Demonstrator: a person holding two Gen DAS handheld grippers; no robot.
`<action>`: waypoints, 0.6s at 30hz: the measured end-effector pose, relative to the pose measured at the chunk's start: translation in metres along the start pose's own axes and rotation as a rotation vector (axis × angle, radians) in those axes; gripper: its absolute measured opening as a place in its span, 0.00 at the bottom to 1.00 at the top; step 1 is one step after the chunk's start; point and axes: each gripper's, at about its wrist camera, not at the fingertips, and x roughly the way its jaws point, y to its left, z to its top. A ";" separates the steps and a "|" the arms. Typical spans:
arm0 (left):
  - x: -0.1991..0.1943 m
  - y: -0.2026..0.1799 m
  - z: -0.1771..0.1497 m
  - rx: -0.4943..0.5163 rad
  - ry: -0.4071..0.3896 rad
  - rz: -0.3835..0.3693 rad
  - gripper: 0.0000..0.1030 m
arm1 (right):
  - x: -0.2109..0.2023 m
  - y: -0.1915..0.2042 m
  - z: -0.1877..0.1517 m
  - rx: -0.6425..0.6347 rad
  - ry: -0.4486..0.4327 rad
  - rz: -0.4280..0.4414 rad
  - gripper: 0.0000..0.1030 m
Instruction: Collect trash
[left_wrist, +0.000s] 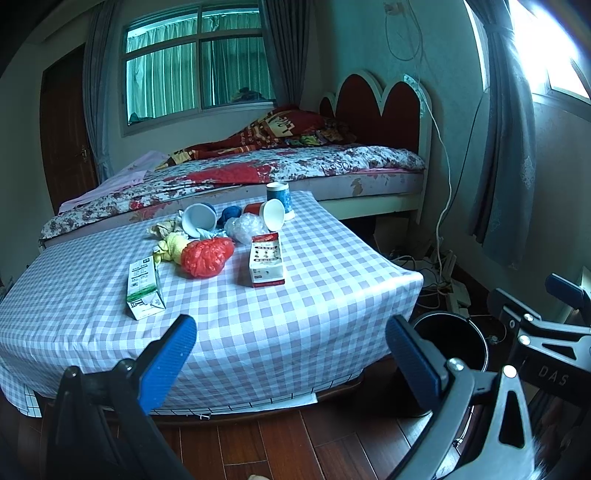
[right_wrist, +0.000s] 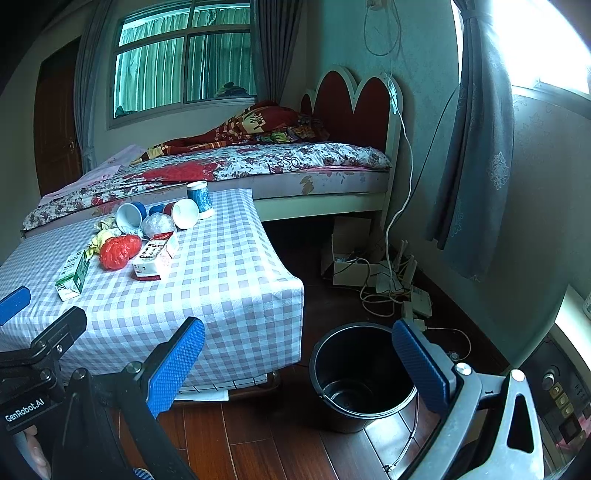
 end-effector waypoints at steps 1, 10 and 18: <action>0.000 0.000 0.000 -0.002 -0.002 0.004 0.99 | 0.000 0.000 0.000 0.001 0.000 0.000 0.99; -0.002 0.003 0.000 -0.006 -0.007 -0.001 0.99 | 0.000 -0.002 0.001 0.006 -0.001 0.000 0.99; -0.002 0.004 0.000 -0.006 -0.006 -0.001 0.99 | 0.000 -0.003 0.003 0.004 -0.005 -0.001 0.99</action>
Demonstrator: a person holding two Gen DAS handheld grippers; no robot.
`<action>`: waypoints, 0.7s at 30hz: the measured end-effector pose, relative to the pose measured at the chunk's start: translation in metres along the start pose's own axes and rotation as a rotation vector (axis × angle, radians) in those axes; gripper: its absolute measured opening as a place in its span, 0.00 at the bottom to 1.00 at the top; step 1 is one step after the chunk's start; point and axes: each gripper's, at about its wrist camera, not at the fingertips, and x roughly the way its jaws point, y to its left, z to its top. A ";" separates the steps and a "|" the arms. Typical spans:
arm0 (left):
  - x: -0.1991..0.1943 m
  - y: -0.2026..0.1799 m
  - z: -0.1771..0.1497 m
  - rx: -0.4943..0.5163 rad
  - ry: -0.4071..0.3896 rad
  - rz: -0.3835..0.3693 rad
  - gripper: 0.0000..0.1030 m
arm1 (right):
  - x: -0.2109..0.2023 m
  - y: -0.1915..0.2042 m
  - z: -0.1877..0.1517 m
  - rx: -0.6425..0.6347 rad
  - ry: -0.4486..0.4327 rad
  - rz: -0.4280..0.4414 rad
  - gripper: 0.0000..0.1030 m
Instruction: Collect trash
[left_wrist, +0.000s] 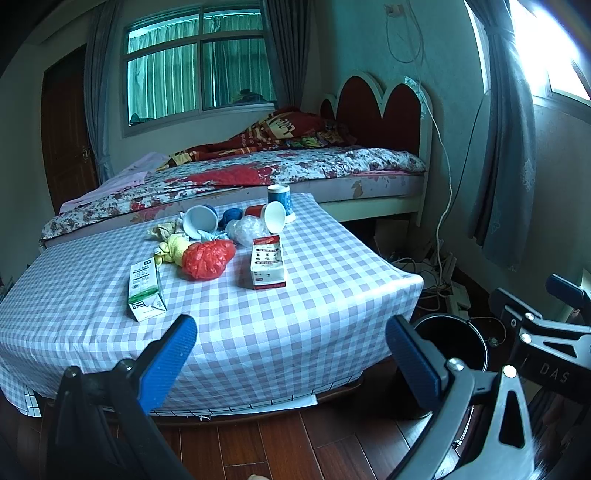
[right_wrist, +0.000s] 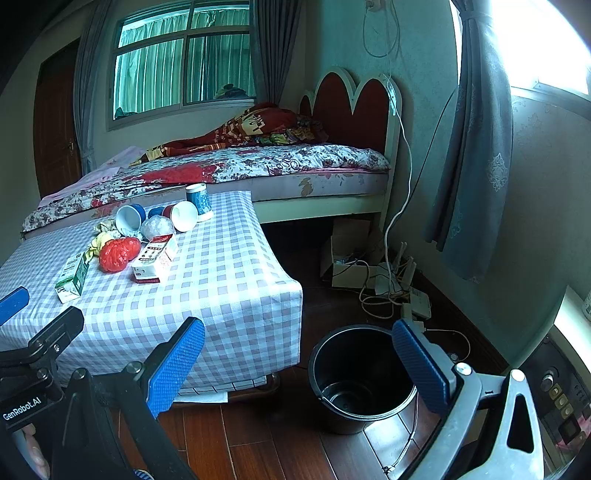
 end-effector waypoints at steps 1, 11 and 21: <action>0.000 0.000 0.000 0.000 -0.001 0.001 0.99 | 0.000 0.000 0.000 0.000 0.000 0.000 0.99; 0.000 0.000 0.000 0.000 -0.002 0.000 0.99 | 0.000 0.001 0.001 -0.004 0.001 0.004 0.99; -0.001 0.001 0.002 -0.002 -0.002 0.002 0.99 | -0.001 0.003 0.002 -0.008 0.000 0.004 0.99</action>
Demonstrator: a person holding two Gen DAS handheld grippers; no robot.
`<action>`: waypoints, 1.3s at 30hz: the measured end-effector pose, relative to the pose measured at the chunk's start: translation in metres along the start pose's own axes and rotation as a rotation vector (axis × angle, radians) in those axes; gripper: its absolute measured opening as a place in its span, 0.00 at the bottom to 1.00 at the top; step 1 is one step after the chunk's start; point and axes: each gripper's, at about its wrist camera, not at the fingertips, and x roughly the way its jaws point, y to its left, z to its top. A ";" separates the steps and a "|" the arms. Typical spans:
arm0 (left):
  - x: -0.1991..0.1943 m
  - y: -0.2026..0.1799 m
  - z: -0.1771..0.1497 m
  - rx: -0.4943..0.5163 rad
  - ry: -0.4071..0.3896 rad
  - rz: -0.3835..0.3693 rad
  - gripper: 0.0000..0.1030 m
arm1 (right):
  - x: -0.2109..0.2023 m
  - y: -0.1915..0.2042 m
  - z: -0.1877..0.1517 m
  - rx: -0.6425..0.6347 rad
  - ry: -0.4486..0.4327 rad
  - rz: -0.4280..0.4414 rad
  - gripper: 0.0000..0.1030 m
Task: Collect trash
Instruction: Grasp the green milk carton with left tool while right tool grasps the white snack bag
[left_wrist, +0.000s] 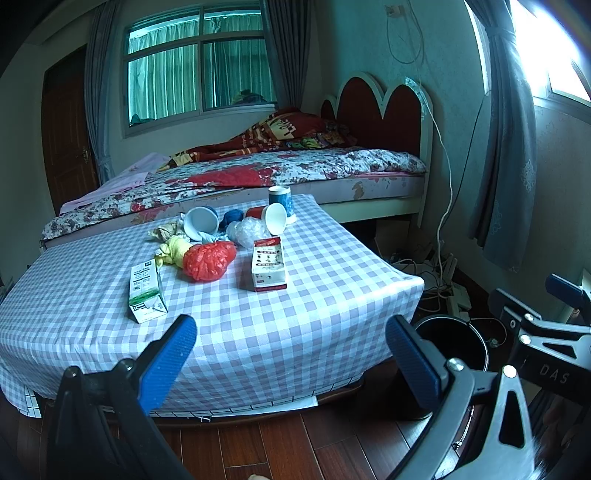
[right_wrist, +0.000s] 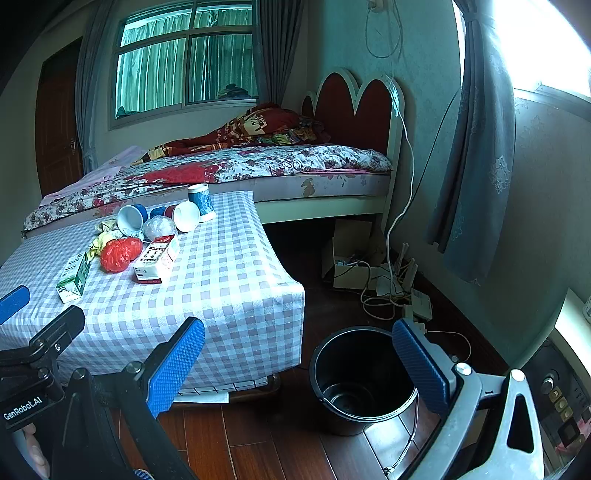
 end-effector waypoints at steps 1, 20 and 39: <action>0.000 0.000 0.000 0.000 -0.002 0.001 0.99 | 0.000 0.000 0.000 0.000 0.000 0.001 0.99; 0.035 0.052 0.012 -0.054 0.016 0.120 1.00 | 0.039 0.036 0.009 -0.100 0.062 0.161 0.99; 0.153 0.193 0.004 -0.217 0.168 0.385 0.99 | 0.180 0.197 0.042 -0.261 0.146 0.371 0.98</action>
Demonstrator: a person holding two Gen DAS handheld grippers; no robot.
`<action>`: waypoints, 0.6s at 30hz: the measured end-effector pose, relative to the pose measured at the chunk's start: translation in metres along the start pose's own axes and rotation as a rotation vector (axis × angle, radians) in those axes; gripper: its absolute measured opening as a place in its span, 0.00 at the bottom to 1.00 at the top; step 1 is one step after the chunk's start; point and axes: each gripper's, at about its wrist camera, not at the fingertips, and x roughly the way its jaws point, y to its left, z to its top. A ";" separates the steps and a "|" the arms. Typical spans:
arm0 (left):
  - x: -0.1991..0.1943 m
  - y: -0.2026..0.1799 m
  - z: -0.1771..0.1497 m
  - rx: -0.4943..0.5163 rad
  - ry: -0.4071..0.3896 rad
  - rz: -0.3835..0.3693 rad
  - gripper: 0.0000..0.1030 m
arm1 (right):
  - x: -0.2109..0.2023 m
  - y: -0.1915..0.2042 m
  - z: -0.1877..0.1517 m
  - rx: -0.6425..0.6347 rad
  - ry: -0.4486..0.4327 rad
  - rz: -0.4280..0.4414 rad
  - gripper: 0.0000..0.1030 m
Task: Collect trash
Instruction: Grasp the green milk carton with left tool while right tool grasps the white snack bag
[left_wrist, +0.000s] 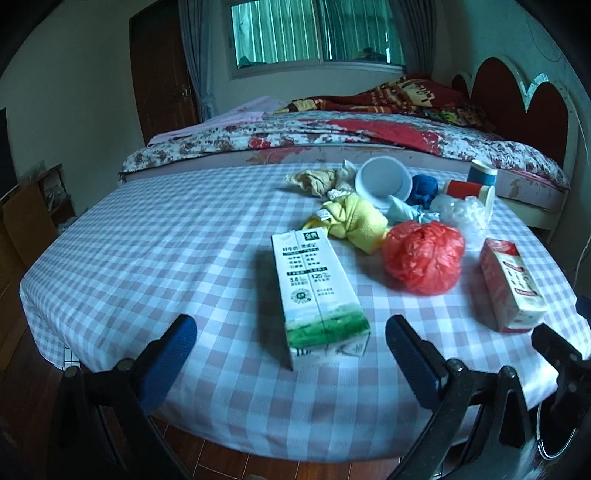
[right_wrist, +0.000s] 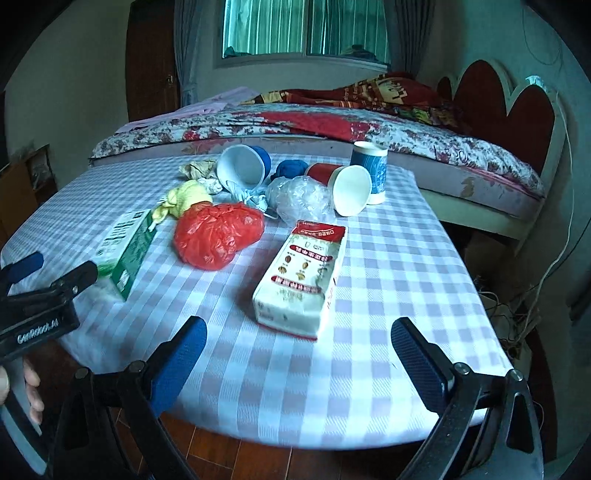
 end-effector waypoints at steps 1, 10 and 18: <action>0.005 0.000 0.002 -0.006 0.004 0.000 0.99 | 0.008 0.000 0.004 0.004 0.005 -0.002 0.98; 0.038 -0.005 0.009 -0.027 0.037 -0.002 0.99 | 0.059 0.001 0.020 0.012 0.070 -0.009 0.89; 0.047 0.005 0.000 -0.058 0.057 -0.042 0.71 | 0.069 -0.006 0.012 0.017 0.084 -0.029 0.65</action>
